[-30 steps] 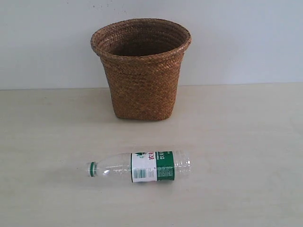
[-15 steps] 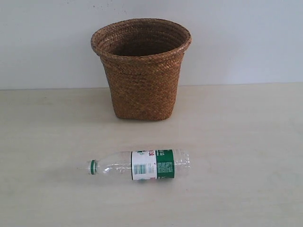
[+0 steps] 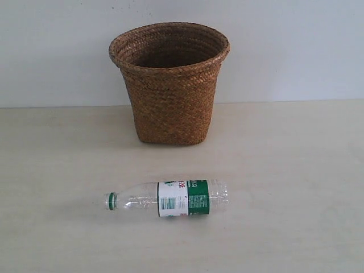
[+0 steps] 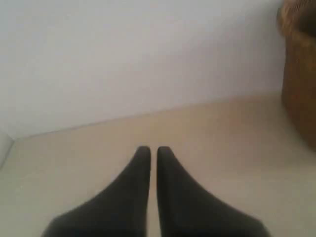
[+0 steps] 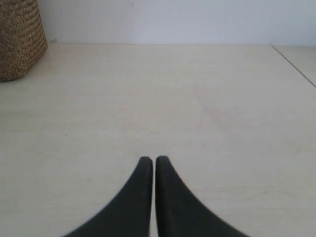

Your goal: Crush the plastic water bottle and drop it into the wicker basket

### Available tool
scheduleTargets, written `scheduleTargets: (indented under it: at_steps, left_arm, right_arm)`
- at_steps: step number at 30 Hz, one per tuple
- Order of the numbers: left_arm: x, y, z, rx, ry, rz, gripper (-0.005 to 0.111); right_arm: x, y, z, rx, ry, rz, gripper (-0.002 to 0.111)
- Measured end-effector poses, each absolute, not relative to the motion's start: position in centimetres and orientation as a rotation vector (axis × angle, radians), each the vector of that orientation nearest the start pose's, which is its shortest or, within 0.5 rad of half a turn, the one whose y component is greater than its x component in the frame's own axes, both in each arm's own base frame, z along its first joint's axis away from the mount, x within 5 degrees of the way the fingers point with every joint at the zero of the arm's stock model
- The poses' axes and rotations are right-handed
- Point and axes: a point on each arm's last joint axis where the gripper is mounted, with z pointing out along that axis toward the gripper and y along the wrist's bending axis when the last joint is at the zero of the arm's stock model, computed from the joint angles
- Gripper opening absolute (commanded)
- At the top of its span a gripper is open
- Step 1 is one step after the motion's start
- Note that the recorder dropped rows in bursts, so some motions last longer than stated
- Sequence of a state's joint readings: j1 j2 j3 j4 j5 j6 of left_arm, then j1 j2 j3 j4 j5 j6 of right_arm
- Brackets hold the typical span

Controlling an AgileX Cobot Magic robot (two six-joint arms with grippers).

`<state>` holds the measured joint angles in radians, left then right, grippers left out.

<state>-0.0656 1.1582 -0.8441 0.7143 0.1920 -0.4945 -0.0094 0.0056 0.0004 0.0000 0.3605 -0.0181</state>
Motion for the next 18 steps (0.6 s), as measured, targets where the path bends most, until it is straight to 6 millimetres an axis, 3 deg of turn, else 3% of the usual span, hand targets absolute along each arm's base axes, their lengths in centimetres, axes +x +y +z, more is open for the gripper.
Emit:
scheduleTargets:
  at_steps: [3,7,10,13,18]
  left_arm:
    - [27.3,-2.2,31.6,0.46,2.144,0.345,0.004]
    - [28.2,-4.7,29.1,0.865,2.362,0.228,0.004]
    - [27.8,-6.6,27.6,1.213,2.353,0.057,0.004]
    - [27.2,-8.0,27.1,1.447,2.257,-0.101,0.004]
    - [26.5,-9.0,26.9,1.638,2.101,-0.212,0.004]
  right_arm:
    - [5.3,-0.1,18.0,-0.008,1.85,-0.019,0.0]
    - [5.3,-0.1,18.0,-0.008,1.85,-0.019,0.0]
    - [5.3,-0.1,18.0,-0.008,1.85,-0.019,0.0]
    - [5.3,-0.1,18.0,-0.008,1.85,-0.019,0.0]
    - [5.3,-0.1,18.0,-0.008,1.85,-0.019,0.0]
